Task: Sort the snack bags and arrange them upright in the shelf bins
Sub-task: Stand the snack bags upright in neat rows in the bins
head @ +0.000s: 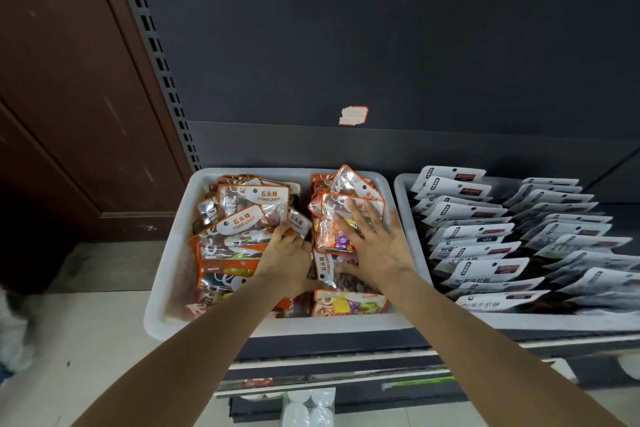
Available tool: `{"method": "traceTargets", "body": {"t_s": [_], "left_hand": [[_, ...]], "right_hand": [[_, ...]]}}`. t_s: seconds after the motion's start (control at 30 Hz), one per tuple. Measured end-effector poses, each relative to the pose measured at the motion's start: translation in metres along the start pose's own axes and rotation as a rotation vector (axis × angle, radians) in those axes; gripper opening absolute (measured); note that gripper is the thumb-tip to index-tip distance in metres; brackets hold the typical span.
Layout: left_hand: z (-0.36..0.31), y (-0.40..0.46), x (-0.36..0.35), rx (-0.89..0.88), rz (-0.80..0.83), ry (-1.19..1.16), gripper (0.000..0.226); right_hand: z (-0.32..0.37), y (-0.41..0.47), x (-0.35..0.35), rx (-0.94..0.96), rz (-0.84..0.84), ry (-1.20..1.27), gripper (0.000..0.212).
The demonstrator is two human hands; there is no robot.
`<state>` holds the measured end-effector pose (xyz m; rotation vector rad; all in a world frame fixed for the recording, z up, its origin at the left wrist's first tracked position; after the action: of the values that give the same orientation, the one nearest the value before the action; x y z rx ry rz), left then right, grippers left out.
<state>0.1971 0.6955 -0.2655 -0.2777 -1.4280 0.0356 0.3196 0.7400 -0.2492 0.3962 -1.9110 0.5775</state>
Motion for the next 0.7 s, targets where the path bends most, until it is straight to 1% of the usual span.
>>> {"method": "traceTargets", "body": {"t_s": [0.07, 0.13, 0.23, 0.33, 0.53, 0.63, 0.7], "left_hand": [[0.001, 0.001, 0.001, 0.009, -0.012, -0.048, 0.079], [0.001, 0.001, 0.002, 0.011, -0.039, -0.102, 0.066], [0.002, -0.001, 0.008, 0.016, -0.116, -0.204, 0.044], [0.004, -0.005, 0.013, 0.027, -0.180, -0.293, 0.030], [0.019, -0.015, 0.030, 0.036, -0.280, -0.389, 0.022], [0.039, -0.022, 0.039, 0.090, -0.285, -0.454, 0.019], [0.050, -0.027, 0.044, 0.137, -0.277, -0.530, 0.021]], "right_hand": [[0.000, 0.000, 0.000, -0.003, 0.000, 0.008, 0.088], [0.000, -0.001, 0.001, -0.005, 0.005, 0.016, 0.088], [0.000, -0.002, 0.003, -0.013, 0.006, 0.038, 0.088], [0.000, -0.002, 0.004, -0.019, 0.005, 0.045, 0.085], [-0.008, -0.002, 0.004, -0.074, -0.015, 0.123, 0.072], [-0.008, -0.004, 0.006, -0.096, -0.019, 0.118, 0.079], [-0.008, -0.006, 0.007, -0.106, -0.008, 0.099, 0.091]]}}
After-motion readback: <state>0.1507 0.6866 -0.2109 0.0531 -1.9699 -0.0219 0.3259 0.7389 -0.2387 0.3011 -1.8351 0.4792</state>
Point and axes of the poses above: each hand's wrist, its own y-axis towards the middle knuckle, its own x-axis out of the back of the hand, z = x × y, the point moved 7 cm from there along y, towards the middle knuckle
